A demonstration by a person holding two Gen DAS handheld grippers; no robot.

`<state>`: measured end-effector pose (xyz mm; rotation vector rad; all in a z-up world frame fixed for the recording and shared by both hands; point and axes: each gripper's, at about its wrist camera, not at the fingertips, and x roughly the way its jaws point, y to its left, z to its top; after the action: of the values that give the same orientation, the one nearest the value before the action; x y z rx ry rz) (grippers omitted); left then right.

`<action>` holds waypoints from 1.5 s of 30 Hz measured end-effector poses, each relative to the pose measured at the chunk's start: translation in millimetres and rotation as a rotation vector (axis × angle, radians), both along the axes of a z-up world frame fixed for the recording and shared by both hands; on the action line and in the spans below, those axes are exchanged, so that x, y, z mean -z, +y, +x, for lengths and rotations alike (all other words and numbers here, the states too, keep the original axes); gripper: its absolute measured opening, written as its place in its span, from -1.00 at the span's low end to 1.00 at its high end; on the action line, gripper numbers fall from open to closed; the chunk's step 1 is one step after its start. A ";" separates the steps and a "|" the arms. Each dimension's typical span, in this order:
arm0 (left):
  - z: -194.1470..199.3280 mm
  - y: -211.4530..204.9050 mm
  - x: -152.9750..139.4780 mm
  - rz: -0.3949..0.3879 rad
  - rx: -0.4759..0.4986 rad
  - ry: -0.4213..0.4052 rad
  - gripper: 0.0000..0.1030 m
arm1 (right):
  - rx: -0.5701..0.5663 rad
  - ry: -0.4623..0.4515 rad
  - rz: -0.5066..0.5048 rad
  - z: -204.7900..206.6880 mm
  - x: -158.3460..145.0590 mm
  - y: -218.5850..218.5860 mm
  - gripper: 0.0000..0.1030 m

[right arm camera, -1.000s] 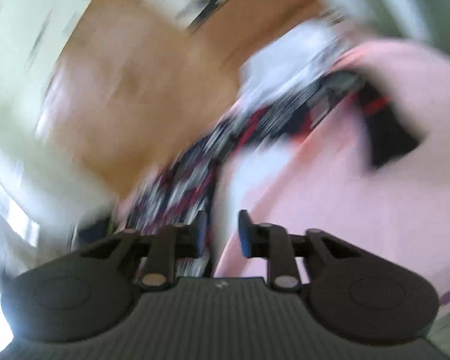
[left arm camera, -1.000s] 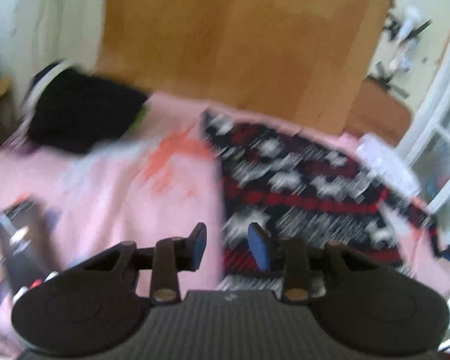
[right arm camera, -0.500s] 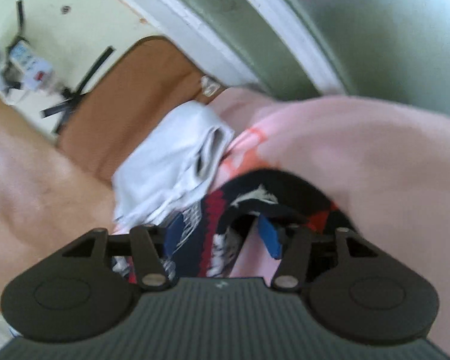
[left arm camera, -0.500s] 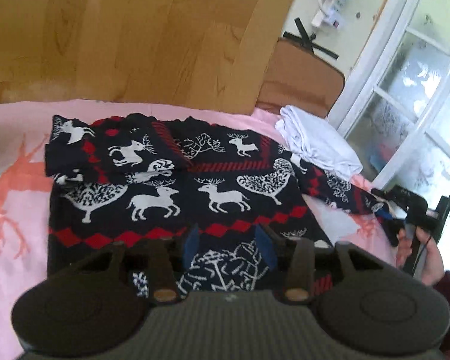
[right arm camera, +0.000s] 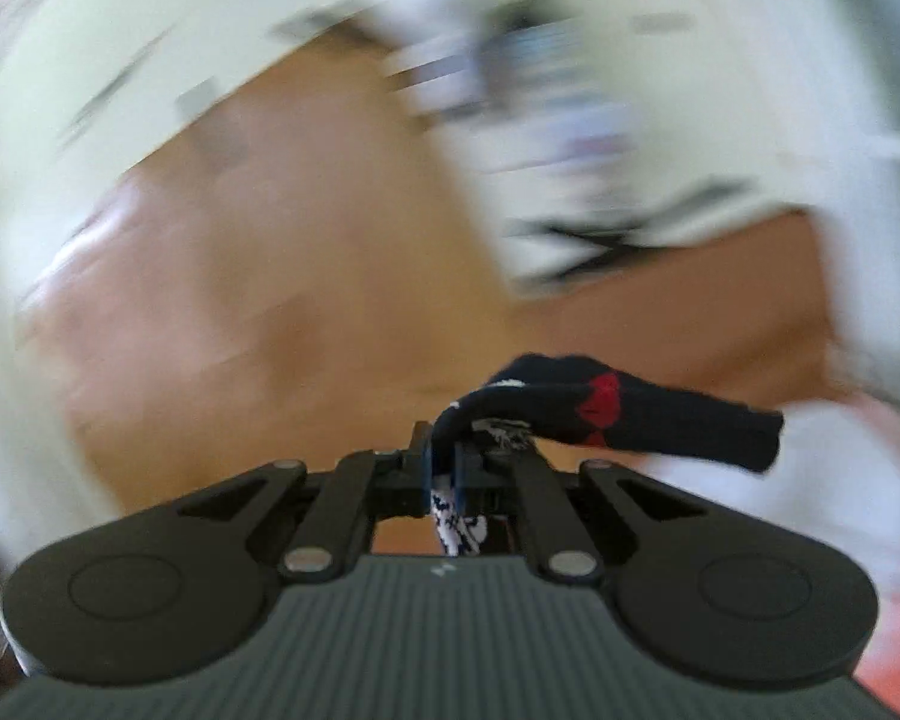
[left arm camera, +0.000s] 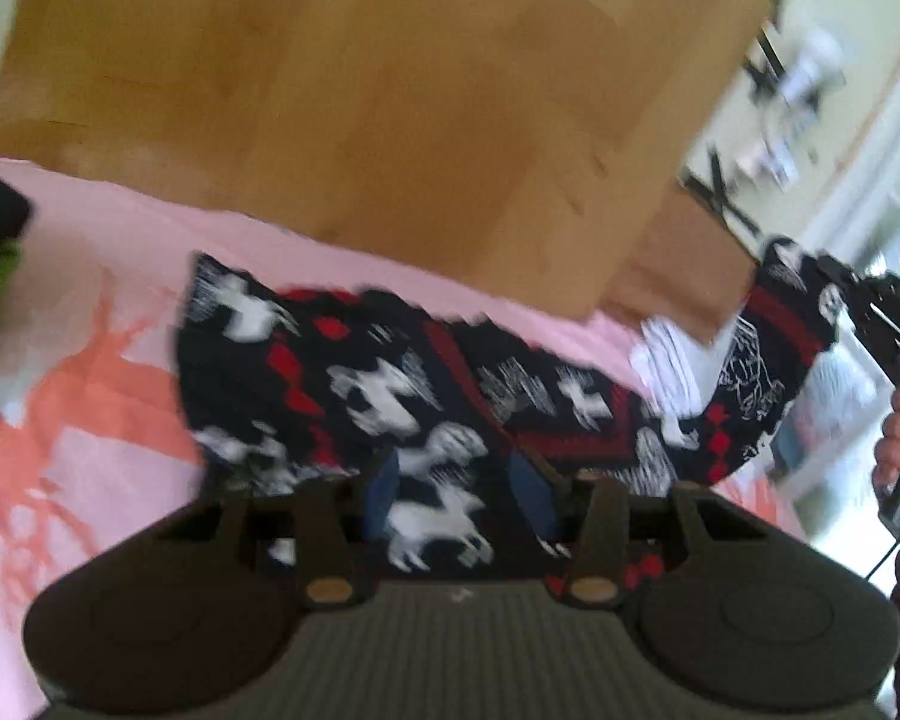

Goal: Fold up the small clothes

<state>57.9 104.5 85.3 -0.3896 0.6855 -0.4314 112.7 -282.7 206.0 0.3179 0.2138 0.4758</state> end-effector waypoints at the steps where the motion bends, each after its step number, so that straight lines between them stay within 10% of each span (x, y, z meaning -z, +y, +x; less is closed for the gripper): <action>1: 0.8 10.5 -1.3 -0.014 -0.030 -0.002 -0.17 | -0.067 0.003 -0.022 8.4 0.6 25.5 -0.82; 8: 2.6 39.8 4.2 -0.012 -0.131 0.020 -0.09 | -0.464 0.204 -0.128 56.8 55.8 152.5 -0.82; 16: 21.4 28.6 12.3 0.006 -0.090 0.041 -0.03 | -0.262 0.168 -0.220 48.7 71.3 74.1 -0.82; 28: 92.3 -88.0 21.6 0.112 0.103 0.076 0.37 | -0.196 0.480 -0.023 18.3 145.1 4.7 -0.57; 30: 100.9 -105.4 25.6 0.121 0.119 0.075 0.28 | -0.184 0.461 0.081 14.7 140.6 -12.2 -0.01; 32: 106.8 -120.1 31.3 0.182 0.109 0.081 -0.77 | -0.151 0.427 0.161 14.3 136.0 -24.8 0.09; 34: 110.8 -124.5 35.8 0.209 0.083 0.100 -0.81 | -0.145 0.420 0.202 21.3 130.7 -31.9 0.00; 36: 105.6 -117.7 34.1 0.178 0.067 0.090 -0.81 | -0.155 0.410 0.180 25.4 124.7 -33.5 -0.89; 45: 109.8 -107.3 21.4 0.159 0.008 0.032 -0.81 | -0.224 0.403 0.206 8.1 113.8 -9.4 -0.95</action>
<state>167.7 -2.8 63.8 -0.2436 0.7478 -0.3761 120.8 -292.1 92.2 0.5957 0.5990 0.6543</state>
